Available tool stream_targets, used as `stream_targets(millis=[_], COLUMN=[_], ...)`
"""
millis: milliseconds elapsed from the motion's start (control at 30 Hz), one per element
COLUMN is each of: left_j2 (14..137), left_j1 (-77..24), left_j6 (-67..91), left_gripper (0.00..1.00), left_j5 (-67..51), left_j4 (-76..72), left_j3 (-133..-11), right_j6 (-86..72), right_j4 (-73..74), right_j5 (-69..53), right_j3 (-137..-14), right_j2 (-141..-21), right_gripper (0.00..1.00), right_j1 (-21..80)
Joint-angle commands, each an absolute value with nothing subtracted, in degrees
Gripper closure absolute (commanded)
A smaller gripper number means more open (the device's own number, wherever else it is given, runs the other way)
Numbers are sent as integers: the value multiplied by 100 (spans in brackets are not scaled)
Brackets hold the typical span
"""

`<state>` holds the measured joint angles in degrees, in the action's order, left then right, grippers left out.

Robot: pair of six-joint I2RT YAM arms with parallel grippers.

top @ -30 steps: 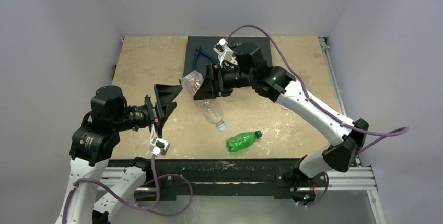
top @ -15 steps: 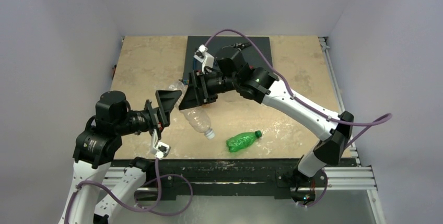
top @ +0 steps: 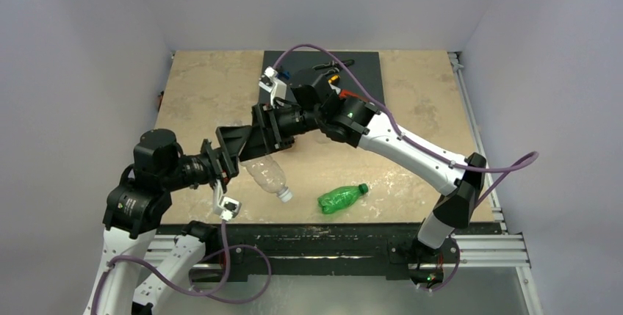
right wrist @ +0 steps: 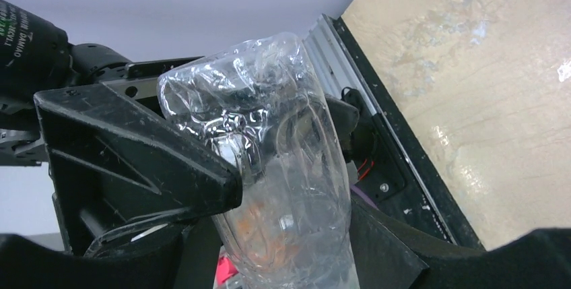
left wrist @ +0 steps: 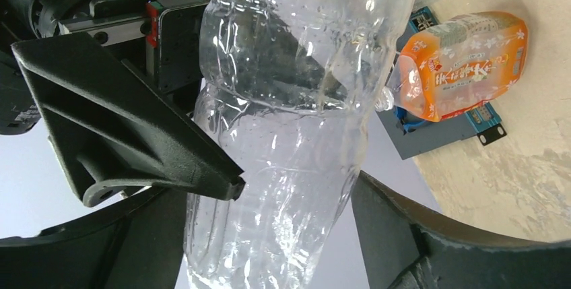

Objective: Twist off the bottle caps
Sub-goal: Unscrew the bottle cap from the plastic bottle.

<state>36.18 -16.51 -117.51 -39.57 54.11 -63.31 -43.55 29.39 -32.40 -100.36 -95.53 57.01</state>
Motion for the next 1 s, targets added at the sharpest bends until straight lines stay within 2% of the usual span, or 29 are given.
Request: stream_targets(millis=[0, 67, 100, 200, 267, 300, 433, 567, 667, 767, 967], left_j2=[3612, 3612, 3608, 3587, 3558, 3533, 3481, 3665, 4032, 4148, 3916], left_j1=[-1644, -1648, -1644, -1642, -1641, -1643, -1639, -1643, -1644, -1644, -1644], left_j6=[-11918, -11881, -11845, -11725, -11663, -11585, -10456, -7571, -5551, -4178, -2288], left_gripper=[25, 39, 43, 46, 46, 46, 46, 49, 56, 64, 64], left_j5=[-4030, -4031, -4038, -4036, -4019, -4000, -3906, -3633, -3330, -3277, -3321], left_j4=[5467, 5453, 5429, 5362, 5326, 5278, 4787, 3818, 3540, 3265, 2124], left_j3=[-6394, -6428, -6440, -6444, -6436, -6425, -6388, -6627, -6917, -6903, -6436], right_j6=[-4421, -4389, -4353, -4156, -3962, -3820, -3323, -2804, -2563, -2380, -2316], right_j4=[2721, 2761, 2793, 3008, 3238, 3371, 4027, 4410, 3973, 3356, 2570], right_j5=[-3375, -3366, -3366, -3294, -3000, -2797, -1816, -795, -435, -412, -295], right_j3=[-10331, -10342, -10364, -10519, -10684, -10775, -11616, -12346, -12114, -11738, -11256], right_j2=[-9519, -9519, -9525, -9561, -9556, -9540, -9560, -9343, -8835, -8334, -7788], right_gripper=[33, 30, 28, 18, 5, 2, 1, 1, 1, 1, 1], right_j1=[5739, 5740, 5739, 5731, 5730, 5730, 5641, 5608, 5594, 5590, 5590])
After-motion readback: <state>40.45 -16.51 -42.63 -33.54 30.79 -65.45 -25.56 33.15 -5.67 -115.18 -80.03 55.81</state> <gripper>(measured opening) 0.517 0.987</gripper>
